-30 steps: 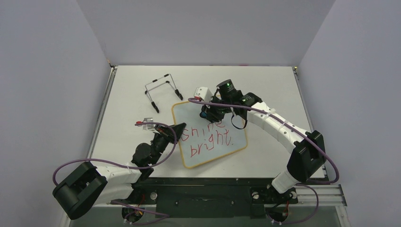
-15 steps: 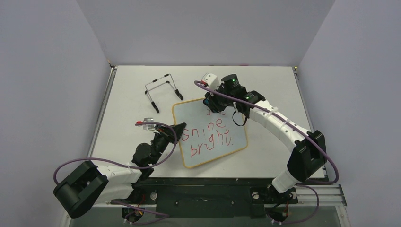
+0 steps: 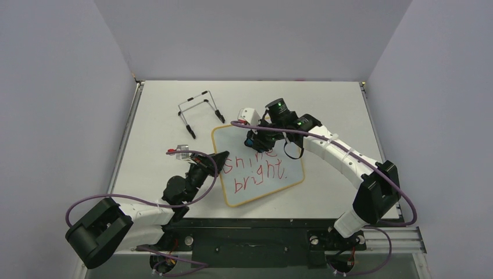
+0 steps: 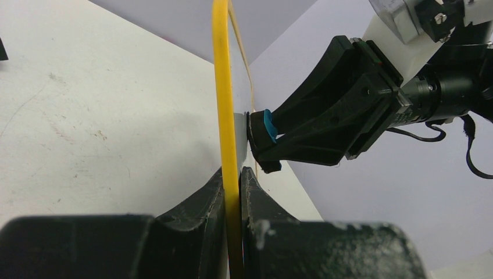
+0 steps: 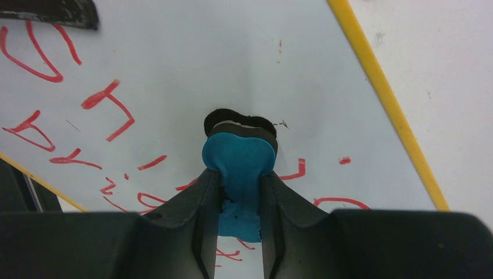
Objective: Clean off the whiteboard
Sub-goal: Erase the whiteboard at the center of the board.
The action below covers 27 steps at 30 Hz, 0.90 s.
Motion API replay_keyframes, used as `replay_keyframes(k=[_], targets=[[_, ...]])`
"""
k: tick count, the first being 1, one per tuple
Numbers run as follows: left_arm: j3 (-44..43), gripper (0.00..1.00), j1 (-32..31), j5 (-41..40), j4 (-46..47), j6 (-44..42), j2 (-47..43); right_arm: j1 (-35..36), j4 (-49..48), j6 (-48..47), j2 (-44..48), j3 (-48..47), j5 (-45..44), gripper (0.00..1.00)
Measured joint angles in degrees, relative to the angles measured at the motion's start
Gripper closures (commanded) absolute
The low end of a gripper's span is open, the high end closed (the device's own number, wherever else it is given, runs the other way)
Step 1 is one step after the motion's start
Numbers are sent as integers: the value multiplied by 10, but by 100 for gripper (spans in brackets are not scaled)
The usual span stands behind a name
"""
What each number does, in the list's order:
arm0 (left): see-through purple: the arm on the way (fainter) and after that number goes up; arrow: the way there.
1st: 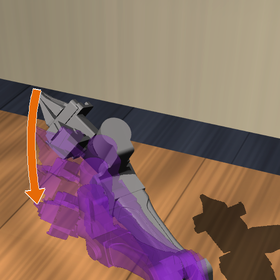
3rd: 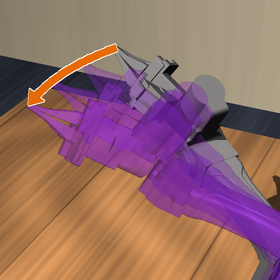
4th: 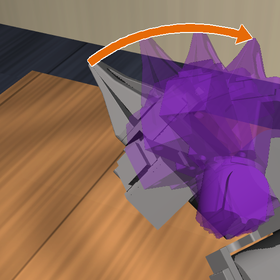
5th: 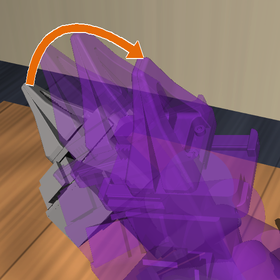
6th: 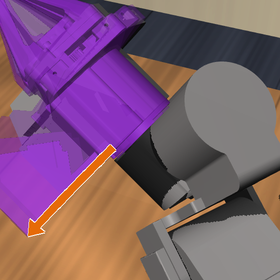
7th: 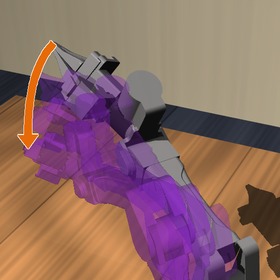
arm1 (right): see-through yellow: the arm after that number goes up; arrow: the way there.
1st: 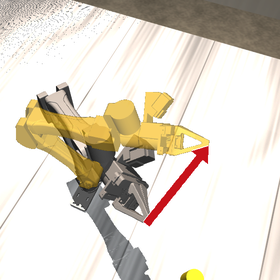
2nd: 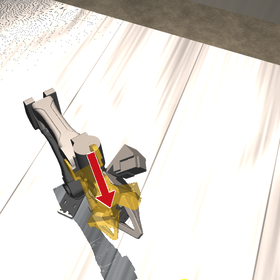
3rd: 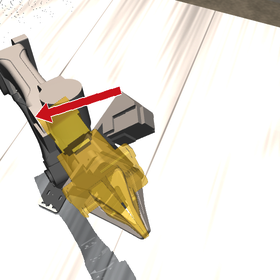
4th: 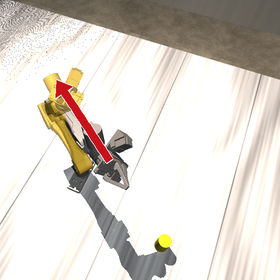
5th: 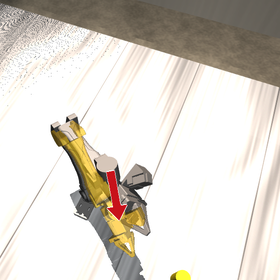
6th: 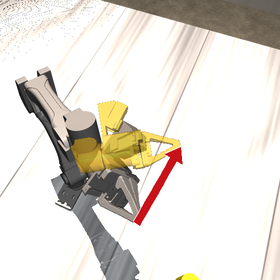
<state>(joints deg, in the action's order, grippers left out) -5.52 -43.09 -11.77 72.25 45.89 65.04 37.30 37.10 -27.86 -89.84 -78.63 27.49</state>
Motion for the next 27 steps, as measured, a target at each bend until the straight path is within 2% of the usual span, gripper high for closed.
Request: replay_keyframes(k=[10, 14, 21, 27], targets=[[0, 100, 0, -4, -2, 1, 0, -19, -44, 56, 1, 8, -39, 100], [0, 100, 0, -4, -2, 1, 0, -28, -29, 14, 1, 8, -36, 100], [0, 100, 0, -1, -1, 1, -2, -14, 64, -91, -2, 3, -8, 100], [4, 100, 0, -2, -2, 0, -6, -2, 59, -59, -4, 6, -2, 100]])
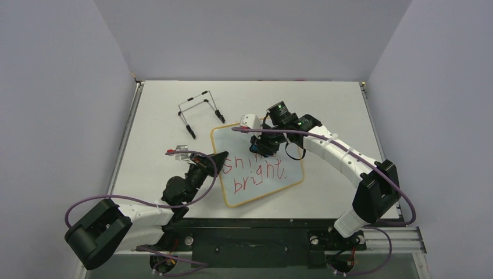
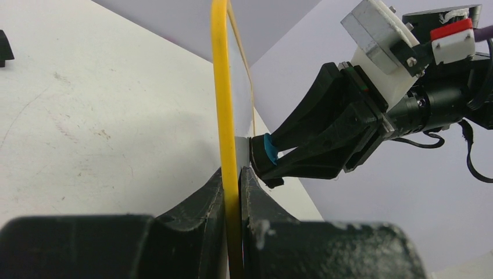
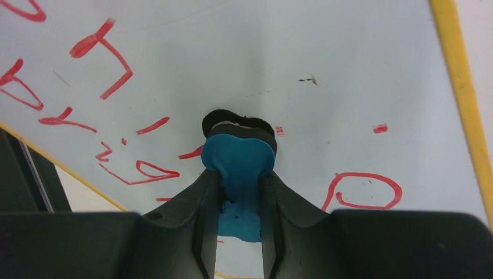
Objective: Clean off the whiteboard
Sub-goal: Erase the whiteboard at the center of the board.
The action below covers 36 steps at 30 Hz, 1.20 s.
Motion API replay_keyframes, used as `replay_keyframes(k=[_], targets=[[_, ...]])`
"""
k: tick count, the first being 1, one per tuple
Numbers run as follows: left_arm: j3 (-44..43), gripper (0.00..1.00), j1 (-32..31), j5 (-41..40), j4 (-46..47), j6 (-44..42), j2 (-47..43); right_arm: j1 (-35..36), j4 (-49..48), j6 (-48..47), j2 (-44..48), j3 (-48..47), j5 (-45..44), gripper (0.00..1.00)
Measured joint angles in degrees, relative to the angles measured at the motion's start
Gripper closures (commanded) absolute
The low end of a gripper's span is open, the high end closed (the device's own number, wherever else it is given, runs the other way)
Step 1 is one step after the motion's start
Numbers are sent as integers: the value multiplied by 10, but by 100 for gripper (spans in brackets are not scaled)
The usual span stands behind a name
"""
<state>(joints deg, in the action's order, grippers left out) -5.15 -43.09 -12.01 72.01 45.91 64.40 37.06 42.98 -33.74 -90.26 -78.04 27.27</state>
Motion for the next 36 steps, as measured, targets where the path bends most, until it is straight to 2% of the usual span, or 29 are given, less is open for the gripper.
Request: replay_keyframes(k=[9, 16, 21, 24, 29, 36], targets=[[0, 100, 0, -2, -2, 1, 0, -38, -108, 120, 21, 31, -50, 100], [0, 100, 0, 0, -1, 0, -1, -41, -80, 64, 18, 21, -39, 100], [0, 100, 0, 1, -1, 0, -1, -10, -28, 7, 11, 8, -19, 100], [0, 100, 0, 0, -3, -1, -3, 4, -22, 8, 8, 6, -16, 100], [0, 100, 0, -3, -6, 0, -4, 8, -69, 99, 8, 6, -52, 100], [0, 100, 0, -5, 2, 2, 6, 4, -165, 210, 8, 6, -155, 100]])
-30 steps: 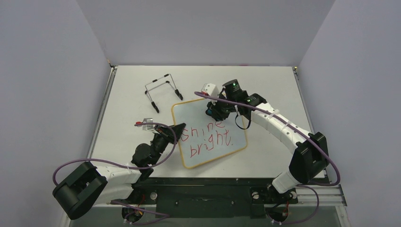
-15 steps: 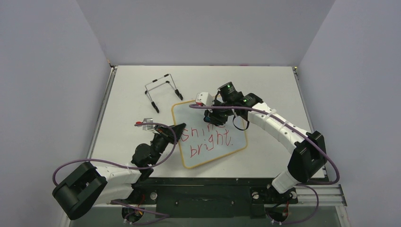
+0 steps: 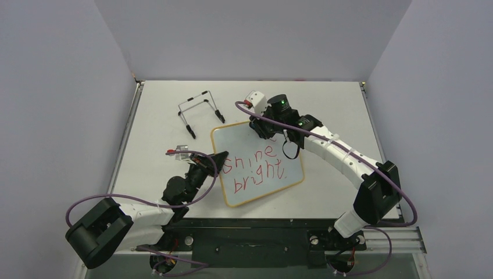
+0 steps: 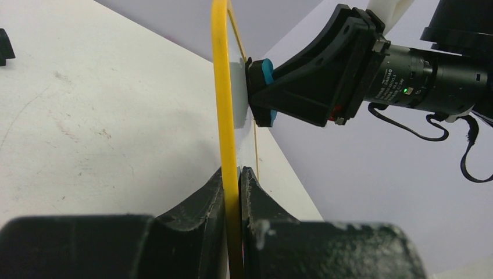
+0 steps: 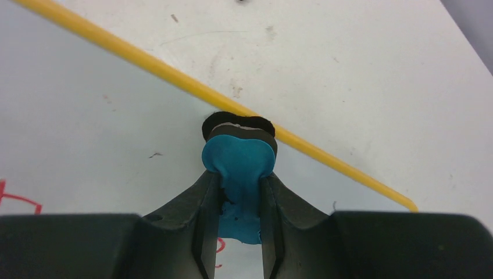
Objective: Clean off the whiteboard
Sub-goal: Erase the whiteboard at the center of the board.
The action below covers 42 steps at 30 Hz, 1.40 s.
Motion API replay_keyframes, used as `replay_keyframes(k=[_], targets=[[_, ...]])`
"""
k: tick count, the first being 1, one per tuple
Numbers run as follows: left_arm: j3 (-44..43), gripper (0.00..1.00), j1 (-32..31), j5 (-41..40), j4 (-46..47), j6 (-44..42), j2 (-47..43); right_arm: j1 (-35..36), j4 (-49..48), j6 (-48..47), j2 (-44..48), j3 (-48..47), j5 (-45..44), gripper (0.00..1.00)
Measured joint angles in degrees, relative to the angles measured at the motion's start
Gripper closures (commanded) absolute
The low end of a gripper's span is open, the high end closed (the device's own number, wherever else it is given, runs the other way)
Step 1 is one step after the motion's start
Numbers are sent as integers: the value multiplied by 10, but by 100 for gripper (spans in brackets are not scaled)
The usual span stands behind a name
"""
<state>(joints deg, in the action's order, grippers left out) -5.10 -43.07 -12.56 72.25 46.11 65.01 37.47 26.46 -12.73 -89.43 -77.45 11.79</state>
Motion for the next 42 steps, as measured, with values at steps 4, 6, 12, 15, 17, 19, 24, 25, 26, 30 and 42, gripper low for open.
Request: replay_keyframes(k=[4, 6, 12, 15, 17, 19, 24, 25, 26, 30, 42], targets=[[0, 100, 0, 2, 3, 0, 1, -12, -9, -2, -2, 0, -29, 100], [0, 100, 0, 1, 3, 0, 2, -16, 2, -21, -5, -2, -28, 100], [0, 100, 0, -2, 0, 2, 2, -21, 71, -118, -14, -17, 46, 100], [0, 100, 0, -2, 0, 2, 2, -12, 105, -150, -14, -17, 89, 100], [0, 100, 0, -1, 0, 2, 1, -6, 117, -153, -14, -17, 109, 100], [0, 100, 0, -1, -2, 2, 0, -7, 116, -138, -14, -17, 110, 100], [0, 100, 0, -3, -6, 2, -3, -38, 60, -52, -6, 2, 67, 100], [0, 100, 0, -3, -5, 2, -3, -49, 47, -39, -3, 7, 55, 100], [0, 100, 0, -2, -5, 2, -3, -61, 38, -30, -2, 10, 45, 100], [0, 100, 0, 4, 0, 0, -2, -86, 35, -41, -1, 10, 45, 100], [0, 100, 0, 9, 4, -3, -3, -47, 153, -174, -5, -8, 157, 100]])
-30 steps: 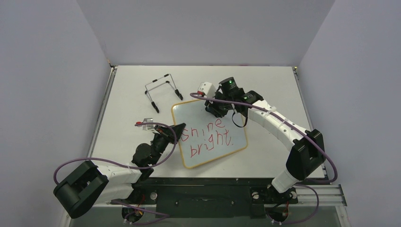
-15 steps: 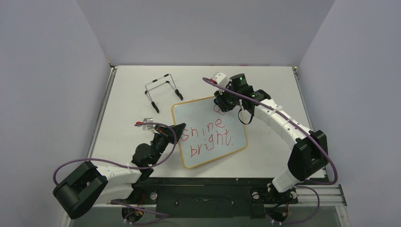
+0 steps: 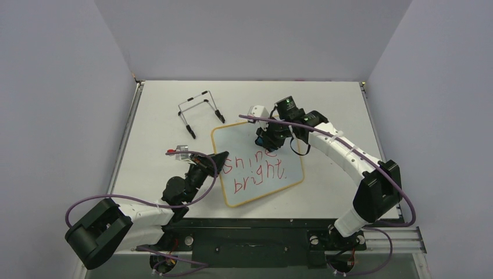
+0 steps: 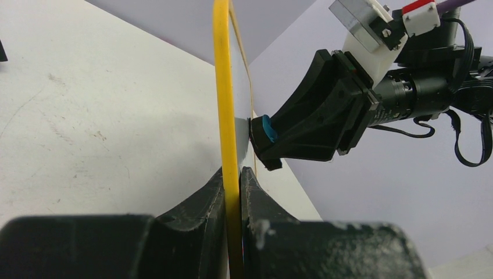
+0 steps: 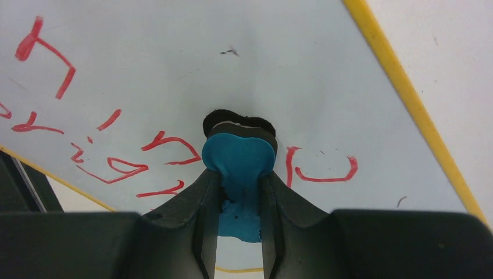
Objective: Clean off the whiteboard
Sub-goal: Erase the whiteboard at the center of the board.
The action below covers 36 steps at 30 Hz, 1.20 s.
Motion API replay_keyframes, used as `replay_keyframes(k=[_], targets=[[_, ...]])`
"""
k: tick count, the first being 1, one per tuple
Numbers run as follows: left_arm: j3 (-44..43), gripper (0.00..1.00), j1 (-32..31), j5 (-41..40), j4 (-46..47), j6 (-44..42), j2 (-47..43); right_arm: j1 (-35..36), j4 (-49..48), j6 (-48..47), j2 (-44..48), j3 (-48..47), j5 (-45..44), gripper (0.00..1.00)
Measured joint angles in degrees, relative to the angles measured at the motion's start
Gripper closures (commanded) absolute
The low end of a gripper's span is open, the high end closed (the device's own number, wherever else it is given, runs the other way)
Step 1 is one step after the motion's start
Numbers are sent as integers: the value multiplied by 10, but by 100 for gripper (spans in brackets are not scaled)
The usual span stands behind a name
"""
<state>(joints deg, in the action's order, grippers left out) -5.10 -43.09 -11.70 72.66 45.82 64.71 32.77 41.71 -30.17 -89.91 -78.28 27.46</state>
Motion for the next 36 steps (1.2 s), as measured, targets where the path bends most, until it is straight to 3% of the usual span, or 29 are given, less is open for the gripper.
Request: replay_keyframes(k=[11, 24, 36], targets=[[0, 100, 0, -3, -5, 0, -2, -63, -100, 124, 5, 25, -81, 100], [0, 100, 0, -4, -20, 0, -16, 2, -28, 30, 0, 4, -37, 100], [0, 100, 0, -6, -24, 0, -17, -8, -5, 18, -13, -13, -67, 100]])
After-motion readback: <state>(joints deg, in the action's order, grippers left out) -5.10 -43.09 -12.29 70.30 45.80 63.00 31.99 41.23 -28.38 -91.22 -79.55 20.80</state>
